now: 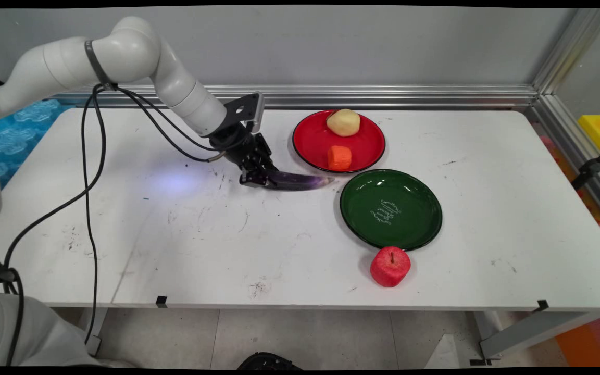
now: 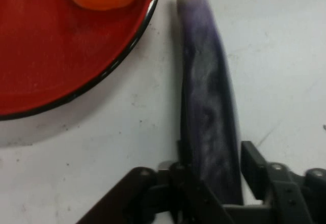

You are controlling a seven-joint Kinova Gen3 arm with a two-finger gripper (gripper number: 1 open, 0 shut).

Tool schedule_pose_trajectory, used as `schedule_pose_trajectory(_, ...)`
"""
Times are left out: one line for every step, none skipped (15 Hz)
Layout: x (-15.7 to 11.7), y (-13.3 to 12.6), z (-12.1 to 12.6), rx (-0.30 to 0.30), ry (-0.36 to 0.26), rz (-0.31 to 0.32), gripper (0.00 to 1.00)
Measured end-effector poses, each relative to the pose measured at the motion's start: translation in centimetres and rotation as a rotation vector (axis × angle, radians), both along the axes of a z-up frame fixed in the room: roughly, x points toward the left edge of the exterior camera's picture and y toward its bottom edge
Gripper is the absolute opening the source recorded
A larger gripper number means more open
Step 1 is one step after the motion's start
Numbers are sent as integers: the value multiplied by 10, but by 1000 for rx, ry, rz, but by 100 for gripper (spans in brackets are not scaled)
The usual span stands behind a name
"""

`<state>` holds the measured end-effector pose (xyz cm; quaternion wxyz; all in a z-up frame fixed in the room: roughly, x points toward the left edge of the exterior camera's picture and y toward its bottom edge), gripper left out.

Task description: Place the picked object on the table

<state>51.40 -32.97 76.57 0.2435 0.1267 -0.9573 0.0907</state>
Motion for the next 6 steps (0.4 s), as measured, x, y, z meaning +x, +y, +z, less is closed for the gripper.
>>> schedule_pose_trajectory(0,0,-1,-1,1,0,100)
schedule_pose_trajectory(-1,-1,-2,-2,2,1,100)
schedule_pose_trajectory(-1,-2,-2,-5,3,2,100)
schedule_pose_trajectory(-1,-3,-2,-7,4,4,100)
schedule_pose_trajectory(-2,-4,-1,-10,7,7,100)
schedule_pose_trajectory(-3,-5,0,-13,10,10,100)
